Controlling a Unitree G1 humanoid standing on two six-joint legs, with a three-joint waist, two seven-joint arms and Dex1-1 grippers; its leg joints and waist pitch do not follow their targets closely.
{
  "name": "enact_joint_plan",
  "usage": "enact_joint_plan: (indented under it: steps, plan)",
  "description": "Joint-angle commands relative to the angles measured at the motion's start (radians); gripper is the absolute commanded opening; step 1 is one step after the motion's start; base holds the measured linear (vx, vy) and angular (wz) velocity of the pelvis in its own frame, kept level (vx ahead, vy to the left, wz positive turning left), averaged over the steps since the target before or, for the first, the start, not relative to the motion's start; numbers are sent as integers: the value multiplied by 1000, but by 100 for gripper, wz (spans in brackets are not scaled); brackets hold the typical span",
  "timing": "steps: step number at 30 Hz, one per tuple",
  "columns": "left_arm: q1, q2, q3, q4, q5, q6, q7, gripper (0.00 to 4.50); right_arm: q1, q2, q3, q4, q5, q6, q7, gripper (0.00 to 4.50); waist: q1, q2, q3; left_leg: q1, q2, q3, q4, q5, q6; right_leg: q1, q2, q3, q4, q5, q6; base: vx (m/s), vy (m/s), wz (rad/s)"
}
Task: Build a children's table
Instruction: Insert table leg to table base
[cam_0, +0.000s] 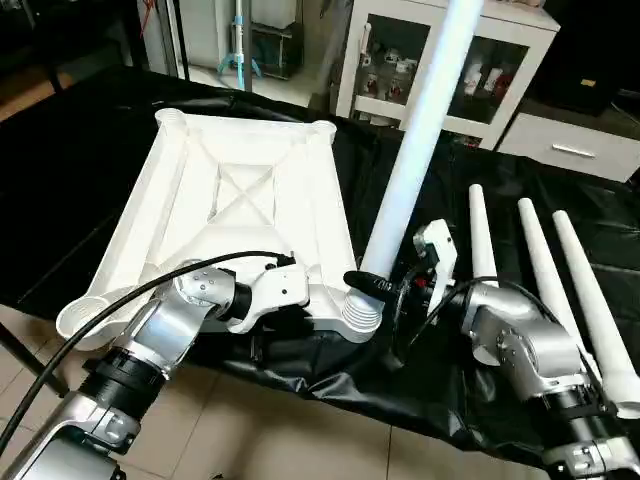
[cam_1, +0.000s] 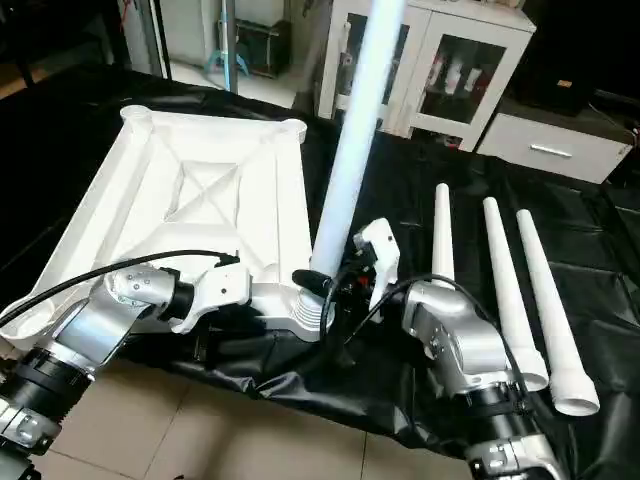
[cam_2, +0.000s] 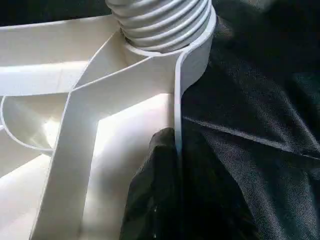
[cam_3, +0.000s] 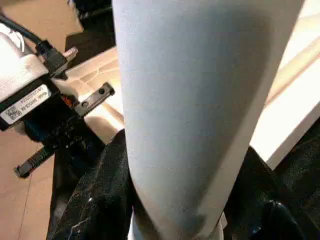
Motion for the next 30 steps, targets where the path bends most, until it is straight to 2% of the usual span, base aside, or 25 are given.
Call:
enact_joint_plan:
  steps: [1,4,5,8,13,17,20,21,24,26,30]
  plan:
    - [19,-9,-32,18,-4,-9,-8,2,55,-12,-7,46,-26,-3,-33,189,-4,14,-42,7,17,10,-76,-158,-4,31,-56,24,-69,-4,-209,0,0,0]
    - [18,-8,-31,19,-4,-10,-7,2,75,-8,-6,31,-26,-25,-26,189,-4,14,-41,7,17,10,-77,-171,0,31,-55,24,-71,-20,-208,0,0,0]
    - [16,-9,-30,22,-4,-10,-5,2,105,2,-7,8,-35,-85,-26,189,-3,18,-41,7,17,9,-77,-174,-1,31,-57,24,-71,-24,-207,0,0,0]
    - [13,-9,-29,27,-4,-10,-4,2,136,18,-13,-17,-43,-153,-38,189,-1,19,-41,6,18,9,-80,-187,-5,30,-57,25,-74,-38,-199,0,0,0]
    - [12,-9,-28,30,-4,-10,-3,2,174,30,-11,-45,-52,-203,-34,189,-4,22,-36,6,18,7,-85,-233,-7,26,-57,26,-81,-102,-193,0,0,0]
    - [11,-9,-28,32,-3,-9,-1,2,202,30,8,-61,-60,-240,-36,189,-2,23,-37,5,18,7,-83,-201,1,28,-55,26,-78,-52,-193,0,0,0]
    - [12,-8,-28,32,-3,-9,0,2,208,24,21,-60,-75,-247,-36,189,-3,23,-38,4,17,8,-83,-187,7,29,-54,25,-77,-30,-195,0,0,0]
    - [14,-8,-29,32,-3,-8,0,2,210,6,57,-47,-117,-244,-36,189,-3,24,-37,5,17,8,-84,-191,6,28,-54,25,-78,-40,-195,0,0,0]
    - [16,-7,-30,32,-2,-8,2,2,202,-21,106,-28,-160,-210,-19,189,-4,22,-34,6,17,8,-87,-226,-2,27,-56,26,-86,-111,-180,0,0,0]
    - [16,-7,-30,32,-2,-7,3,2,200,-27,116,-25,-168,-201,-16,189,-5,23,-34,5,18,7,-88,-233,-5,26,-56,27,-86,-126,-176,0,0,0]
    - [15,-8,-31,33,-2,-6,4,2,185,-48,146,-10,-188,-156,-5,189,-7,19,-34,5,18,5,-91,-242,-5,25,-54,26,-86,-122,-168,0,0,0]
